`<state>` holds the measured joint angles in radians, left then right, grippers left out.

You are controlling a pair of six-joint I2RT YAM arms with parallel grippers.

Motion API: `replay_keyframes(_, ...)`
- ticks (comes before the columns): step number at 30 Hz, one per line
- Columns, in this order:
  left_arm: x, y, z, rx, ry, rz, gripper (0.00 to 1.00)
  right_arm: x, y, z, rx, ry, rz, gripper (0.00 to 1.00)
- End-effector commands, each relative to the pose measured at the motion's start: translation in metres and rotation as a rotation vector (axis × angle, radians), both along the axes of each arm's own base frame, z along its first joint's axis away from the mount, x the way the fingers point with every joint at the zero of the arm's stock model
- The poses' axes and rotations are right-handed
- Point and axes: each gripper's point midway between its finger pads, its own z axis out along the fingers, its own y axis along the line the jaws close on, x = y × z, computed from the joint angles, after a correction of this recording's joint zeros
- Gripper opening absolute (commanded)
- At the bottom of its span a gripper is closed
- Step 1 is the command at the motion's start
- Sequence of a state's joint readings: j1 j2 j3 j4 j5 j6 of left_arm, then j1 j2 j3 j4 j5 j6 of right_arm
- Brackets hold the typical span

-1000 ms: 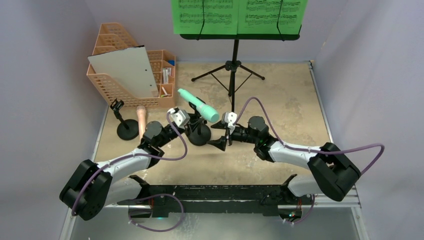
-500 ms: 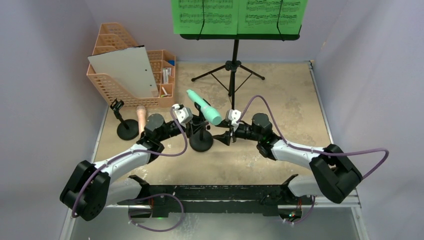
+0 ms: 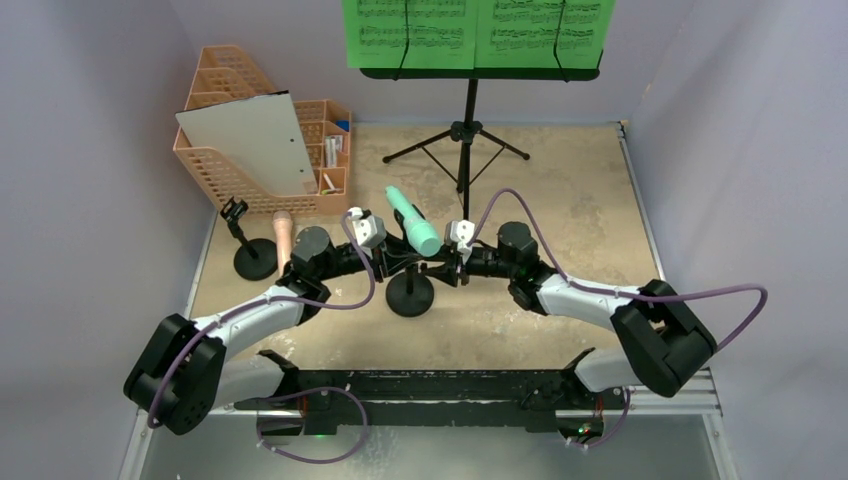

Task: Pack up the instrument practice props
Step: Unscrew the knob on the microphone stand.

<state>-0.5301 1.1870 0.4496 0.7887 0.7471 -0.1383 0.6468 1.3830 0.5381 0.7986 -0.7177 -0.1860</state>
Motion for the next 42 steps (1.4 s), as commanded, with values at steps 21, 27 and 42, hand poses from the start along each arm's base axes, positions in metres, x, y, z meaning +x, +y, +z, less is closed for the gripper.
replay_keyframes(21, 0.001, -0.001, 0.023, -0.048, -0.071, -0.009, 0.0, 0.012, 0.004, -0.008, -0.028, -0.071, -0.064, 0.0)
replay_keyframes(27, 0.003, 0.001, 0.022, -0.035, -0.074, 0.008, 0.0, 0.016, 0.007, -0.005, -0.048, -0.133, -0.139, 0.0)
replay_keyframes(42, 0.011, 0.004, 0.013, 0.007, -0.049, 0.024, 0.0, 0.017, 0.008, -0.016, -0.181, -0.336, -0.419, 0.0)
